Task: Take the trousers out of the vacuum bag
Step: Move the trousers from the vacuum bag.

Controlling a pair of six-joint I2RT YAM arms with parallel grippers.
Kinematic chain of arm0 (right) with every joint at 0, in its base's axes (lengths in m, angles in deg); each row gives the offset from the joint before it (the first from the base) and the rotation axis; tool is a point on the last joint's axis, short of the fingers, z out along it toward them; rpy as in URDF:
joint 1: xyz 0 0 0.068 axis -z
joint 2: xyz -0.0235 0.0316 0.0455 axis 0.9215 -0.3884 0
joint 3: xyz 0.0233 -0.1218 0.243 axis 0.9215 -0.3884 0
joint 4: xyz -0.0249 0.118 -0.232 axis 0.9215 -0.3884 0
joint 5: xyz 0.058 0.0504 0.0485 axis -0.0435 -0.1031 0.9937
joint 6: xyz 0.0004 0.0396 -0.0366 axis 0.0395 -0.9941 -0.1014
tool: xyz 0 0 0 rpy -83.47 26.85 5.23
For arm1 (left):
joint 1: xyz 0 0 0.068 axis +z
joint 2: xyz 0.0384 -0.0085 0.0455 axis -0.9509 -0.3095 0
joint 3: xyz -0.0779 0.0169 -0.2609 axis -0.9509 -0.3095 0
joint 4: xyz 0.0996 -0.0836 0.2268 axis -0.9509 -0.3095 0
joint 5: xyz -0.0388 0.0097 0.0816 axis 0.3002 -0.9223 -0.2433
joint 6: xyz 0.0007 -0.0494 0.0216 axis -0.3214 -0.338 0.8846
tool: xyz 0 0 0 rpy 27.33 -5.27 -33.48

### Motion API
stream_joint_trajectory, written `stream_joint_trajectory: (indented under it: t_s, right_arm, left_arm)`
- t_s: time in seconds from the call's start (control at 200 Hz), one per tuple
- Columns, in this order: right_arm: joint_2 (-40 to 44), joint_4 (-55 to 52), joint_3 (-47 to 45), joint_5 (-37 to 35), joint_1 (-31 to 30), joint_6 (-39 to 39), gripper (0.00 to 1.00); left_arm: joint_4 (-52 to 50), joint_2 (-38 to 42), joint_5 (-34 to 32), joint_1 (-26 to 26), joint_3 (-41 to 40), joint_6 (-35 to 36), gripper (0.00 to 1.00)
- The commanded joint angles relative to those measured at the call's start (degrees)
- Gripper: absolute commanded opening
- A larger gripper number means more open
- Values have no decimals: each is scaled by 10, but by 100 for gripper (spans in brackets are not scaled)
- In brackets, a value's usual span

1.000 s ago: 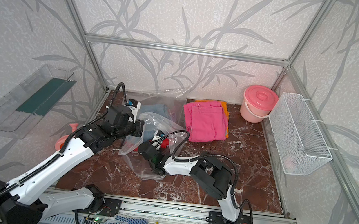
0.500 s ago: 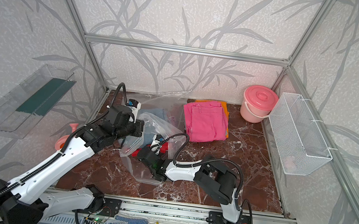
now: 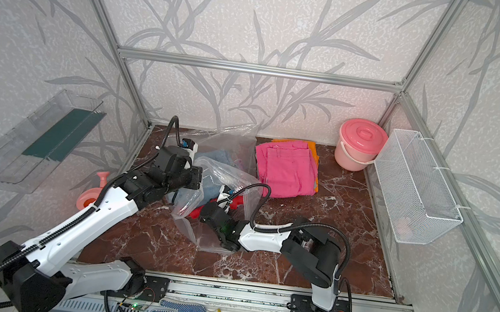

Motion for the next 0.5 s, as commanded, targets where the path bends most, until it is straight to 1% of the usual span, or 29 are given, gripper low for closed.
stream_joint_trajectory:
  t_s: [0.0,0.09,0.225,0.275,0.38,0.495]
  right_arm:
    - [-4,69,16,28,-29,-28,2]
    - [-24,69,20,26,-13,-30,2]
    - [-35,93,18,60,60,-32,2]
    - [-29,97,23,68,80,-16,2]
    - [5,90,34,68,82,39,2]
    - [34,97,14,71,78,37,2]
  left_arm:
    - [-4,-17,-22,3,7,-3,0]
    - [-6,-27,-40,5,18,1,0]
    - [3,-41,-74,8,33,11,0]
    - [7,-48,-84,9,37,13,0]
    - [24,-63,-102,12,44,18,0]
    - [39,-83,-119,21,59,12,0]
